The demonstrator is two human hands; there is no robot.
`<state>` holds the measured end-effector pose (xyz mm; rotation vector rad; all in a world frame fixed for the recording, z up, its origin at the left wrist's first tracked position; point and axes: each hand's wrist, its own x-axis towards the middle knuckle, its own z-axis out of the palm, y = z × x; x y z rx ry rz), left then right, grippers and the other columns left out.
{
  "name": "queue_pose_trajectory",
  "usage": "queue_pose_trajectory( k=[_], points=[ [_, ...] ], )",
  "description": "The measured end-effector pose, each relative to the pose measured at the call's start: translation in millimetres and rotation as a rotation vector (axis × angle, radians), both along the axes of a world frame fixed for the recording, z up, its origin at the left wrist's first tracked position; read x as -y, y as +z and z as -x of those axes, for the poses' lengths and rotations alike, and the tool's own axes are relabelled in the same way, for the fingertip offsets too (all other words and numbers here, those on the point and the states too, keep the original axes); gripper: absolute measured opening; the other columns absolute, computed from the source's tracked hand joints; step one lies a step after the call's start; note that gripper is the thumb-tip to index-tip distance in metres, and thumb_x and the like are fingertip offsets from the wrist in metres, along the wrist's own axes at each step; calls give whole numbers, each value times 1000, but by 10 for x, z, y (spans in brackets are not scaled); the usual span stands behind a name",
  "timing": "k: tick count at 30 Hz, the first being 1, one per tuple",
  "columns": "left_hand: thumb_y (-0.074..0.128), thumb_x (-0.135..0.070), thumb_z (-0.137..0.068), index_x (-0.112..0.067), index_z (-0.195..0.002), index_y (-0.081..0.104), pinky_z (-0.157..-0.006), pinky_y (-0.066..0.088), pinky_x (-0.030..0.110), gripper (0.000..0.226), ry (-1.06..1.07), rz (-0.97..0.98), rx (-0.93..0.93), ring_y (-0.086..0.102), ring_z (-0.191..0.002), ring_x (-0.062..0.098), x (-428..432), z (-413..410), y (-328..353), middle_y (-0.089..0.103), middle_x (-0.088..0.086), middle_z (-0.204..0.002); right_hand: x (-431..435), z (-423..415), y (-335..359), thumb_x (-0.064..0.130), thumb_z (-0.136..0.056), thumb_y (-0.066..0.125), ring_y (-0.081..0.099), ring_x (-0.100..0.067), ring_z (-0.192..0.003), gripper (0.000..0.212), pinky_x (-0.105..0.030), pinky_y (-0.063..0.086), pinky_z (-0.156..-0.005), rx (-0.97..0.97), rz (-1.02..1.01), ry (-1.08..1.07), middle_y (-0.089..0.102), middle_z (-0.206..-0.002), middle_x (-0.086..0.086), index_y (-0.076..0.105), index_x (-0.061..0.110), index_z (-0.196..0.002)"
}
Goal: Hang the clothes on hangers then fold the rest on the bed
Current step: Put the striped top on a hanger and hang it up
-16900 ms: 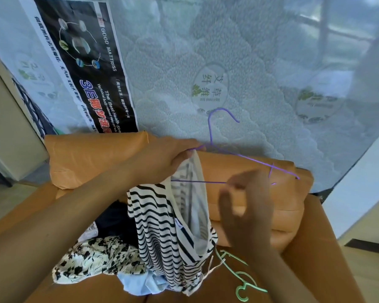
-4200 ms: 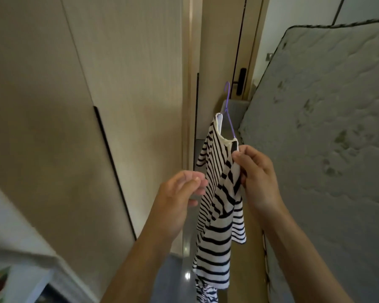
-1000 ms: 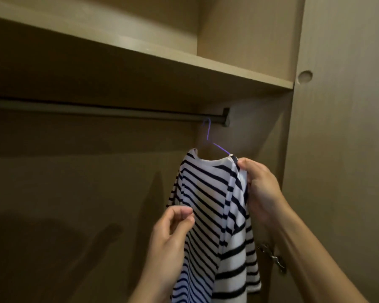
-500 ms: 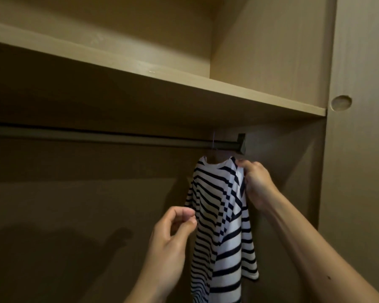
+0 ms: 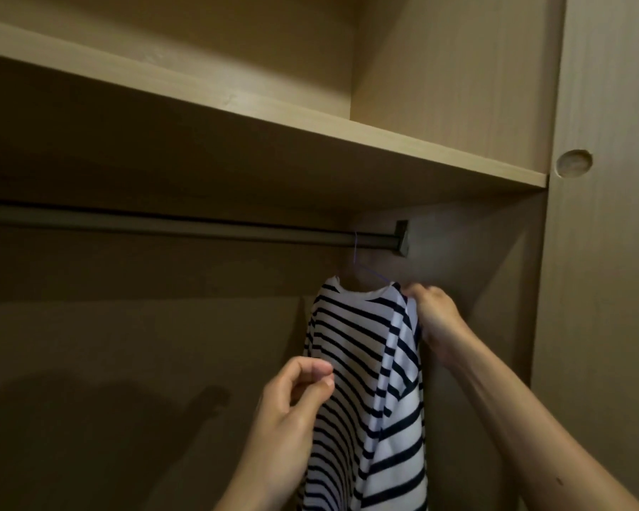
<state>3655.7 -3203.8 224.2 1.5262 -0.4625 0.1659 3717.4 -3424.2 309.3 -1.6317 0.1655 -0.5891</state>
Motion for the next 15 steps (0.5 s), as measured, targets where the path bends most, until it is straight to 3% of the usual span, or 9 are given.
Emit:
queue_pose_trajectory(
  k=[3,7,15],
  points=[
    [57,-24,-98,-21,-100,69,-78,42,21,12,1,-16,-16,62,-102,11,21,29,-39,69,1,-106,3,-5,-67,27,-102,48,59,-18,-68,22,-31,43,-58,6,212,-94,63,-78,-5,57,11,-91],
    [57,-26,-97,-22,-98,69,-78,42,19,13,21,-40,-8,63,-98,7,48,98,-56,69,-2,-103,38,6,-145,38,-98,42,59,-28,-75,33,-38,46,-65,-54,846,-380,62,-81,-5,56,16,-78],
    [57,-23,-98,-19,-96,69,-65,43,6,12,46,-23,20,64,-84,-1,73,262,-76,71,1,-100,-18,201,-214,44,-96,47,65,-34,-91,27,-44,52,-79,-13,1029,-533,66,-100,-5,58,20,-101]
  ],
)
